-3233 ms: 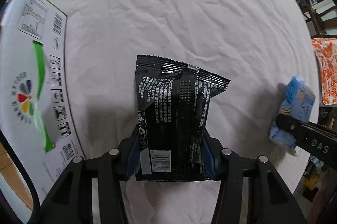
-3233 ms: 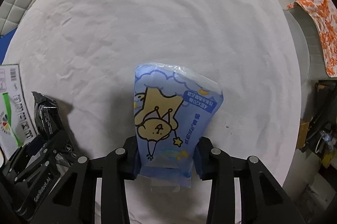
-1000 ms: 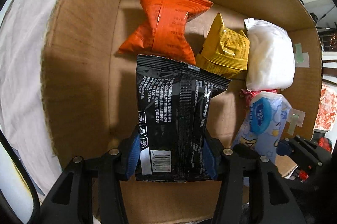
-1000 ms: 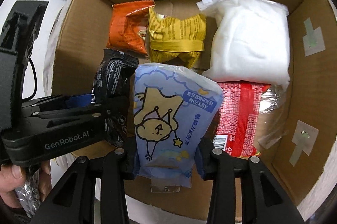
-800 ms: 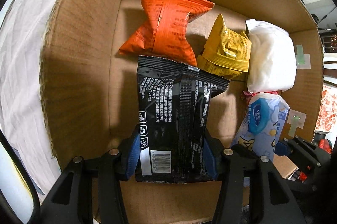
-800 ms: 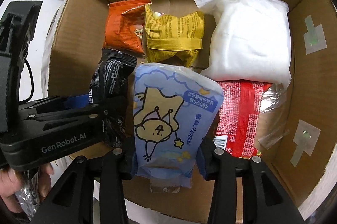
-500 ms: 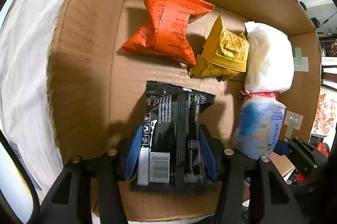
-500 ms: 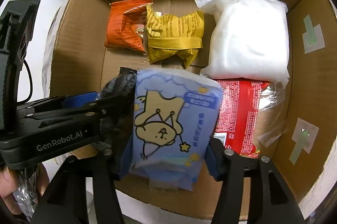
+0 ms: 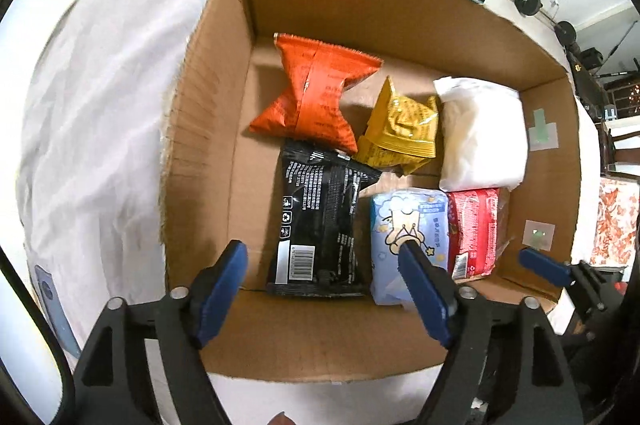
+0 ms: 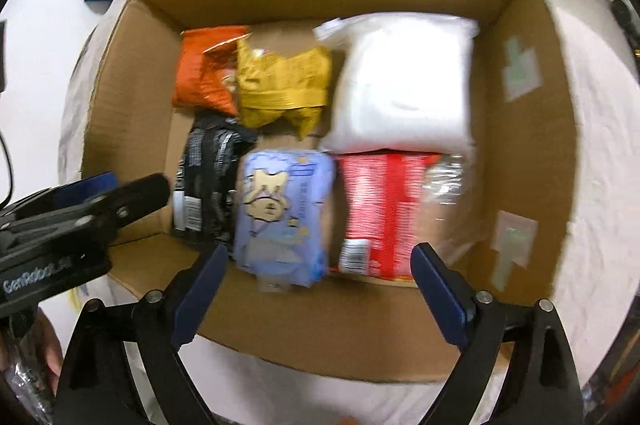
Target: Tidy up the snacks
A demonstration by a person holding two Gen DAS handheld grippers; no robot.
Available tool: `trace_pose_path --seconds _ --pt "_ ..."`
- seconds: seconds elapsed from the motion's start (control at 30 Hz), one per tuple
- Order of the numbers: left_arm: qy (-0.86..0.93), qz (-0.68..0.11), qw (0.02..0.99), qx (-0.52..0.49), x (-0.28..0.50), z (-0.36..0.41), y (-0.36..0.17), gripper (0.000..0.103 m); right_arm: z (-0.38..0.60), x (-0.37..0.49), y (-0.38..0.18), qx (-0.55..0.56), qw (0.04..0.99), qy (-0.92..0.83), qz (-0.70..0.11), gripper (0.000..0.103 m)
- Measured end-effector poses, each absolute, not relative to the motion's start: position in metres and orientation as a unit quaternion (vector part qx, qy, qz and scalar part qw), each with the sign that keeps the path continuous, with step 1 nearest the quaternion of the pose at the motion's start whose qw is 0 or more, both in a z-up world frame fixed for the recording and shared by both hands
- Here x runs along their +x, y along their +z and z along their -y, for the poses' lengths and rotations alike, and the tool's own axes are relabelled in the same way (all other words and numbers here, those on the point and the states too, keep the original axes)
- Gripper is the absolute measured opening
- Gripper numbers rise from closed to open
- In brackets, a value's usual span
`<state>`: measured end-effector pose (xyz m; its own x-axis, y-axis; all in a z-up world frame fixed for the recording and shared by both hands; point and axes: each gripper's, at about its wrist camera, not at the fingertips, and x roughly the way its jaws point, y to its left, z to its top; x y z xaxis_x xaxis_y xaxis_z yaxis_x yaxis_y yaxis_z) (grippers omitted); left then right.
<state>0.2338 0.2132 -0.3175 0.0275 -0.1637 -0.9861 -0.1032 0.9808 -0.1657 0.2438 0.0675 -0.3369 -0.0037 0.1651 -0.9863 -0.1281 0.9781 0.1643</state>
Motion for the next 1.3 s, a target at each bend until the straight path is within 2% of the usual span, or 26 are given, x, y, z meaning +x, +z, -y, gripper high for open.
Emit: trace_pose_path --seconds 0.07,0.1,0.93,1.3 --pt "-0.021 -0.689 0.719 -0.088 0.228 -0.211 -0.311 0.093 -0.06 0.241 -0.328 0.007 0.715 0.088 -0.694 0.103" --pt "-0.02 -0.684 0.724 -0.084 0.225 -0.21 -0.307 0.095 -0.056 0.239 -0.323 0.006 0.72 0.082 -0.689 0.103" --pt "0.001 -0.602 0.797 -0.047 0.183 -0.191 -0.227 0.095 -0.007 0.2 -0.235 0.026 0.772 0.037 -0.634 0.103" --pt "0.006 -0.542 0.84 -0.028 0.129 -0.169 -0.12 0.095 0.017 0.139 -0.119 0.036 0.804 0.055 -0.591 0.103"
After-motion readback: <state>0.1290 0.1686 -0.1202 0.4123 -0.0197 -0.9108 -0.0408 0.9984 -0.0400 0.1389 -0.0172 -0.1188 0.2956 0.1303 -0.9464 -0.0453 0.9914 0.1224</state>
